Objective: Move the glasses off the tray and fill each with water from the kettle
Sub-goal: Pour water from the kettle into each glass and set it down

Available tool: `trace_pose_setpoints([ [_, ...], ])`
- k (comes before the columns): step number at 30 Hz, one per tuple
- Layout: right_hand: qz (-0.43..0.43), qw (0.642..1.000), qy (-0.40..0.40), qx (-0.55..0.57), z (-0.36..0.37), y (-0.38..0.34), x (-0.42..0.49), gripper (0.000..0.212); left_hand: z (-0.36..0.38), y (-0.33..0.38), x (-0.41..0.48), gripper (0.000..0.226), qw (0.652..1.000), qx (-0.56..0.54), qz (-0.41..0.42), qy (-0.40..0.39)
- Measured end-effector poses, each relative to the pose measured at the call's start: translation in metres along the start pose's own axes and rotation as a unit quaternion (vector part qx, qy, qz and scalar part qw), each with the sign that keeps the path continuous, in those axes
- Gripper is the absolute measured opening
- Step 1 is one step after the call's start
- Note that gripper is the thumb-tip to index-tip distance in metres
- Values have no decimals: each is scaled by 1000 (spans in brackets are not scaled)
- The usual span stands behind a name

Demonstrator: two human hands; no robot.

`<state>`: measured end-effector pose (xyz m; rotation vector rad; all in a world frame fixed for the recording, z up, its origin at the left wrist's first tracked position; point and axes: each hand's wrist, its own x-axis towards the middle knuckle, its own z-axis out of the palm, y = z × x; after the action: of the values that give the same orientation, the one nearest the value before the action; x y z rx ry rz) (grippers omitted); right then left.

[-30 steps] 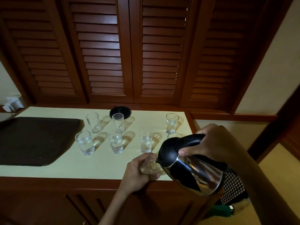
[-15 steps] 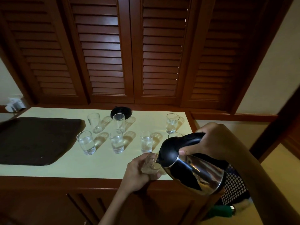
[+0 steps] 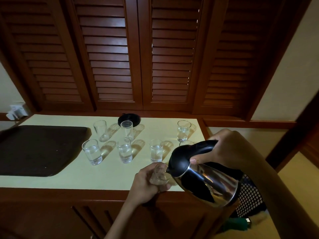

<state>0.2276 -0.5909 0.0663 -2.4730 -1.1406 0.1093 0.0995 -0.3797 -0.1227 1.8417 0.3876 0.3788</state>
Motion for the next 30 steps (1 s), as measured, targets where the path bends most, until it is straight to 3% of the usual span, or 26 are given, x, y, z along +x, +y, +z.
trace_pose_setpoints([
  [10,65,998,-15,15,-2,-5,-1,118,-1,2,0,56,1000,-4,-3,-6],
  [18,101,994,-30,25,-3,-13,-3,87,-2,1,1,57,1000,-16,-13,-8],
  [22,108,993,-34,40,-4,-13,-1,103,-3,2,1,57,1000,-24,-16,-12],
  [27,108,993,-36,37,-6,-15,-2,90,-3,5,0,57,1000,-20,-15,-16],
  [30,106,993,-31,37,-6,-12,-2,110,-3,5,0,59,1000,-21,-16,-14],
])
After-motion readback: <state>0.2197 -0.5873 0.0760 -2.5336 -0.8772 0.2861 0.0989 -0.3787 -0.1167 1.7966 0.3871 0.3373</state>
